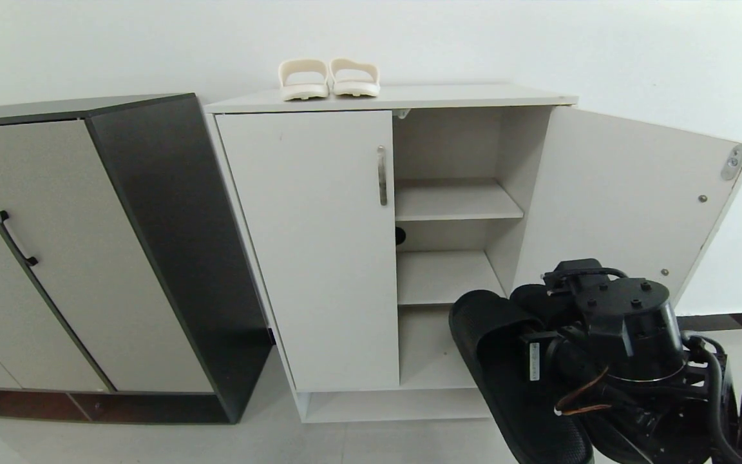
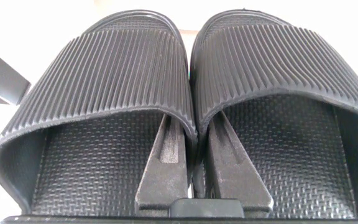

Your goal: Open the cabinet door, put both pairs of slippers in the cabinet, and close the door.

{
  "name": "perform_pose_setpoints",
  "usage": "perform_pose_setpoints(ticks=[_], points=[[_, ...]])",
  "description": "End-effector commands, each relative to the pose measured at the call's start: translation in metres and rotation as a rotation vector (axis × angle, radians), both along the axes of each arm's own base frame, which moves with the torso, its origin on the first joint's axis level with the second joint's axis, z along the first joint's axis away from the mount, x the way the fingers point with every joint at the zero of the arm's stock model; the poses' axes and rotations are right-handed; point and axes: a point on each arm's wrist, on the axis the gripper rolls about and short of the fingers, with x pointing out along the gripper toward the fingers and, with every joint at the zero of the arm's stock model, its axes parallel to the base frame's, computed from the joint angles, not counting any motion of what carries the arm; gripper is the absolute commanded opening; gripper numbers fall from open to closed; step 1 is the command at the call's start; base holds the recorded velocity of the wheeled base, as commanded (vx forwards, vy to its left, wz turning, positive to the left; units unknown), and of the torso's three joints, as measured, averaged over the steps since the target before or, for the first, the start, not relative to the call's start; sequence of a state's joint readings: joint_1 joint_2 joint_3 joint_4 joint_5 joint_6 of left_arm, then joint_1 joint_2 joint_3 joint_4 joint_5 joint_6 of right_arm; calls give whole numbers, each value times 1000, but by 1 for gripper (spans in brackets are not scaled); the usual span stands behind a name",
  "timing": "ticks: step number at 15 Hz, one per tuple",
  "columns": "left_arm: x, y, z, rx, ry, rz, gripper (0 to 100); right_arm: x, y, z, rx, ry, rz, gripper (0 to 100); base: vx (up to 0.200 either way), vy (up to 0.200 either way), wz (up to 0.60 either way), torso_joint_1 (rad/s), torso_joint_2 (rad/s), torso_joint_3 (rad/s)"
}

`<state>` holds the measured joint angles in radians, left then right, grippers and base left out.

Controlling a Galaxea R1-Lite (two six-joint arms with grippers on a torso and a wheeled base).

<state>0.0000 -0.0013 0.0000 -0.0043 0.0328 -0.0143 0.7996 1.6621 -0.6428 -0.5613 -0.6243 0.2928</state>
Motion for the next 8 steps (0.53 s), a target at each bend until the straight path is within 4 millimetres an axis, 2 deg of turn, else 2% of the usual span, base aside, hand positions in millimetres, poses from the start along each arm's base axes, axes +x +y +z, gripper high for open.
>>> perform_pose_setpoints(ticks=[1, 3, 5, 8], points=[[0, 0, 0, 10, 1, -8, 0, 0, 4, -2, -6, 6, 10, 0, 0, -200, 0, 7, 2, 2], [0, 0, 0, 14, 1, -14, 0, 1, 20, -7, 13, 11, 39, 0, 0, -200, 0, 2, 7, 5], [0, 0, 0, 8, 1, -14, 0, 10, 42, -15, 71, 27, 34, 0, 0, 0, 0, 0, 0, 0], [0, 0, 0, 8, 1, -14, 0, 22, 66, -33, 68, 50, 38, 0, 0, 0, 0, 0, 0, 0]])
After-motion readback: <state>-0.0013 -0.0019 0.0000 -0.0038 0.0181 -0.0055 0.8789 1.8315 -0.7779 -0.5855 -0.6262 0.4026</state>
